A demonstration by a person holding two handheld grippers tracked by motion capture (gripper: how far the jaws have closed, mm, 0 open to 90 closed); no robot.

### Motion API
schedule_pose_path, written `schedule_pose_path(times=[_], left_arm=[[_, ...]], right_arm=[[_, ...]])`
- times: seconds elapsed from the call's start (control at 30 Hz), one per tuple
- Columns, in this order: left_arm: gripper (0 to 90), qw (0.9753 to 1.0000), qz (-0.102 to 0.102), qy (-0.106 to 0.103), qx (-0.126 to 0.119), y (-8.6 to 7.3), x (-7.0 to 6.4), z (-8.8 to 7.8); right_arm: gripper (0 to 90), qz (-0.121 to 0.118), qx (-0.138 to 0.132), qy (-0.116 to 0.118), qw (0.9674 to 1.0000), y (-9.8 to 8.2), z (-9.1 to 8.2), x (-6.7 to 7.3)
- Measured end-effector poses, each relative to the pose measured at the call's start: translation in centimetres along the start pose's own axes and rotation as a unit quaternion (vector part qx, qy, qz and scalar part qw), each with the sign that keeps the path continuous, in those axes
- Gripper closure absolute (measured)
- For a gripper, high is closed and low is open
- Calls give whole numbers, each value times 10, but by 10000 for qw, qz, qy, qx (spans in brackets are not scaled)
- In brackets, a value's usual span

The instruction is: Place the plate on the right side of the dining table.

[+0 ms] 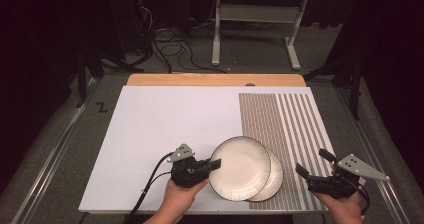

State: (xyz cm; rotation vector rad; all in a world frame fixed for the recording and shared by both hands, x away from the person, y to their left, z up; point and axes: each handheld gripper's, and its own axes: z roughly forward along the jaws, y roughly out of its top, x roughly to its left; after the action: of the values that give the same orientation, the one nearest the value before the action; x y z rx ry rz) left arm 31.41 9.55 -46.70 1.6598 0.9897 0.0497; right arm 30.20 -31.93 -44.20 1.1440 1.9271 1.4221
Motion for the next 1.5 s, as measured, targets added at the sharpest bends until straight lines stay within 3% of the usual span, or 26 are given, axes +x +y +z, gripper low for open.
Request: schedule_pose_path(times=[0.17,0.37,0.63,0.83,1.1,1.37,1.5], left_arm=[[798,10000,34,-13,-6,0,0,0],[798,10000,70,-21,-19,0,-1,0],[798,9999,86,-37,-40,0,0,1],[797,9999,117,-39,-49,0,-1,1],[797,9999,119,-47,-47,0,0,1],[796,9999,140,-47,-57,0,0,1],[796,9999,148,-52,-60,0,0,1]], right_arm=[[0,-62,-69,-54,9999,1,-1,1],[0,-128,-78,47,9999,4,3,9],[15,-181,174,388,9989,4,23,31],[74,-219,314,660,9971,5,39,48],[174,-73,603,1059,9925,-1,63,64],[331,239,909,1309,9869,-14,73,60],[406,391,1077,1492,9821,-18,75,60]])
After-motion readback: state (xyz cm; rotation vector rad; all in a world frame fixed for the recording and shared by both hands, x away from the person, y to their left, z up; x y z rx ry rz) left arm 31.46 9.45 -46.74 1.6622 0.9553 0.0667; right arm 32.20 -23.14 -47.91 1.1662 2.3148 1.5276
